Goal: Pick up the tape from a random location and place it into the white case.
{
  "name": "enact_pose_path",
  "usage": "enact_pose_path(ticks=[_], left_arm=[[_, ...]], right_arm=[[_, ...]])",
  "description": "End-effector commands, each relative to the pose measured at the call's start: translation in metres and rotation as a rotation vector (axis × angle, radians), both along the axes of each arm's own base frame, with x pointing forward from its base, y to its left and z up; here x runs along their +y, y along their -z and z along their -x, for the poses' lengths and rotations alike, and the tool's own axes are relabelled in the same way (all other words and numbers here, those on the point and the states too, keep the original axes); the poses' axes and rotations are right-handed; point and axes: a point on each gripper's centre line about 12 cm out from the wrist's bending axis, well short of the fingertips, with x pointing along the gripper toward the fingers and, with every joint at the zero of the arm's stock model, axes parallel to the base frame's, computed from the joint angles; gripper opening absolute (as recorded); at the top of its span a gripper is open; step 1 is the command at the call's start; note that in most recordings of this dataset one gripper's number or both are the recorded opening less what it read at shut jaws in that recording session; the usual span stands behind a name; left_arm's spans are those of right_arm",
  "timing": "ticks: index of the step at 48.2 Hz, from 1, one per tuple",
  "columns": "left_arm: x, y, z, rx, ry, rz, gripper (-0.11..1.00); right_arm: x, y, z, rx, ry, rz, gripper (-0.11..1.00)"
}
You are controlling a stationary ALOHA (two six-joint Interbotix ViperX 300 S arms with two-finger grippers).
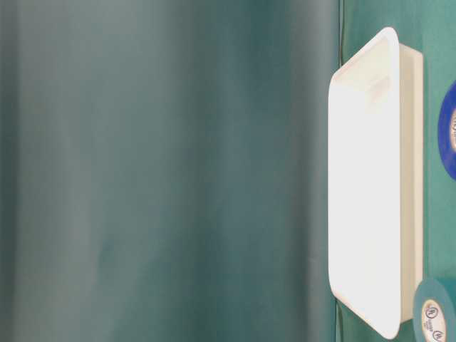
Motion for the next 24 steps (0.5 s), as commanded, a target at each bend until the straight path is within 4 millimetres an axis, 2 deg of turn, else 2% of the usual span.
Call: enact_pose_path(ticks=[1, 24], left_arm=[[-0.0013, -0.0023, -0.0015, -0.006, 0.006, 0.005, 0.98], [-0.0014, -0.0058, -0.0024, -0.027, 0.005, 0.009, 0.98]], right_arm=[[-0.0004, -0.0102, -0.0028, -0.023, 0.002, -0.004, 0.0], [-0.0007, -0.0106, -0.0028, -0.026, 0.004, -0.003, 0.0]])
